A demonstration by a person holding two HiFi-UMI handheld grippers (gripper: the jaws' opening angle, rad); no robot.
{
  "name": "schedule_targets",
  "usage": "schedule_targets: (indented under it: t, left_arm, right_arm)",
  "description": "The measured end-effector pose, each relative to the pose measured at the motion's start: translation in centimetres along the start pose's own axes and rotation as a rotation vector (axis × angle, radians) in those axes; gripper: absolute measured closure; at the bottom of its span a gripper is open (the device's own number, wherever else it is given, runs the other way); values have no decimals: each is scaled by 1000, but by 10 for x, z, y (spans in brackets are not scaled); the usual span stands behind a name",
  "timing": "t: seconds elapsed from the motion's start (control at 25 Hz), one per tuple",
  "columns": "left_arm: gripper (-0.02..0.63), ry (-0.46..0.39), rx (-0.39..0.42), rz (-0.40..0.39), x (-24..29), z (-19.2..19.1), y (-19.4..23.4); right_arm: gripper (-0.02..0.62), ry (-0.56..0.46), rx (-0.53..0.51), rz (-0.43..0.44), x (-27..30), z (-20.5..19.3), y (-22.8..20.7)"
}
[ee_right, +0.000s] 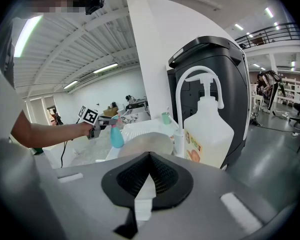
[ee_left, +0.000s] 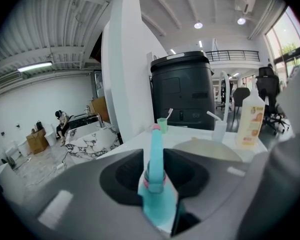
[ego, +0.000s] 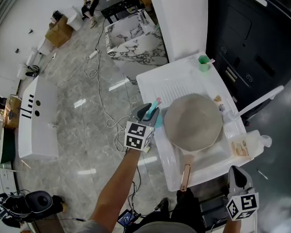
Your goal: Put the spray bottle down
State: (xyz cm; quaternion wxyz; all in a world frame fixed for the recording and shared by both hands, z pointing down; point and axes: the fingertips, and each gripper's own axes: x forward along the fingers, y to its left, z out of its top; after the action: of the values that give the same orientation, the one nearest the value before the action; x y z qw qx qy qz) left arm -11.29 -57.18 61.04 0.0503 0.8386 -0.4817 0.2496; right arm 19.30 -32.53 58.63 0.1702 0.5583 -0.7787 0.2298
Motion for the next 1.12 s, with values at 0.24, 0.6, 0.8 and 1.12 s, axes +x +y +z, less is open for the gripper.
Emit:
schedule_targets:
  t: [0.24,0.6,0.8,1.12]
  left_arm:
    - [505,0,-6,-7,0,1,-3]
    - [505,-10,-21,-10,0,0,-6]
    - [494,-11,-15,-12,0,2,-7]
    - [488,-15,-1,-21,0,4,-9]
  right_arm:
    - [594,0,2,-2,-1,-1,-1]
    - [594,5,1,-4,-1,-3,0]
    - [594,6,2,-3,-1,-2,0]
    - [594,8,1,-3,2,-2,2]
